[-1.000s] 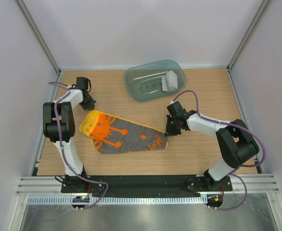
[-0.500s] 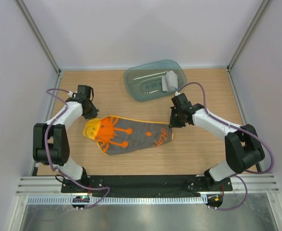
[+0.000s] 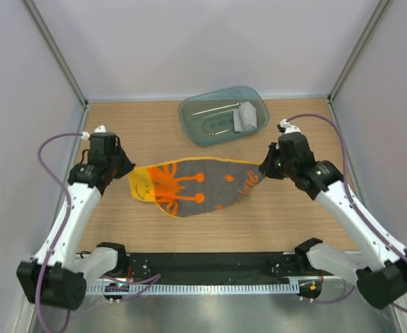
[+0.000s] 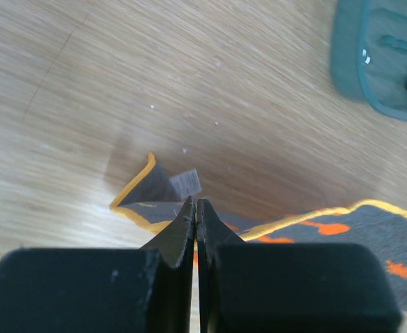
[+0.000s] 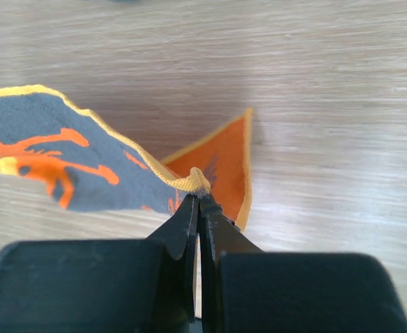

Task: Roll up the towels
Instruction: Flatten the towel

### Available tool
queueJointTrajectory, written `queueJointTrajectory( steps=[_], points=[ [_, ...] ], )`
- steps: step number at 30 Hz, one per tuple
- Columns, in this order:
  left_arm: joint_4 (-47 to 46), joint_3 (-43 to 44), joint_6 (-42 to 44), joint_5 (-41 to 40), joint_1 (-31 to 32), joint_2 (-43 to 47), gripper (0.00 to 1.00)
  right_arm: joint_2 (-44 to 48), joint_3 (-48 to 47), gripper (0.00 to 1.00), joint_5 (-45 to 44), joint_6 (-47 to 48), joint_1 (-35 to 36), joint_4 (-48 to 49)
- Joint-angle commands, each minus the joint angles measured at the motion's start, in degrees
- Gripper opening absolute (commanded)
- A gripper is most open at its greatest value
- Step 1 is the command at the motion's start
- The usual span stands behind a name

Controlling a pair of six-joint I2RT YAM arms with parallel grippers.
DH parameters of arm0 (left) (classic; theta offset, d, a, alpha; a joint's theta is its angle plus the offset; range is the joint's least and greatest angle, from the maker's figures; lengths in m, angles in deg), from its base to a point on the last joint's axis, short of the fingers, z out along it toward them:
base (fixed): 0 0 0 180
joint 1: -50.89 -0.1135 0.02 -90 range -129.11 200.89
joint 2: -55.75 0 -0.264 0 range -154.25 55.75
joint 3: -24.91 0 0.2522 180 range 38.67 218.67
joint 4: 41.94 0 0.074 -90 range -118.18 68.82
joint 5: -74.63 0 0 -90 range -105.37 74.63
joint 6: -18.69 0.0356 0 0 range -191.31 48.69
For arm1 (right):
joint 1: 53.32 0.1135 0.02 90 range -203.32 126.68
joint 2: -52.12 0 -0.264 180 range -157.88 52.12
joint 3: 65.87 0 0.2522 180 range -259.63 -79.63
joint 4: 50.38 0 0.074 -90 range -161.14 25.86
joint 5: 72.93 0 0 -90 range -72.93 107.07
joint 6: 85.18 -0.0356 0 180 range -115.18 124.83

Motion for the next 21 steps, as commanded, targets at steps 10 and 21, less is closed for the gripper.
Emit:
queueJointTrajectory(
  steps=[10, 21],
  points=[
    [22.7, 1.5, 3.6, 3.4, 0.6, 24.6, 0.0, 27.6, -6.2, 0.01, -9.6, -5.0, 0.0, -20.7],
    [24.6, 2.7, 3.7, 9.5, 0.6, 19.7, 0.0, 18.6, -7.9, 0.01, -16.7, -8.3, 0.0, -24.5]
  ],
)
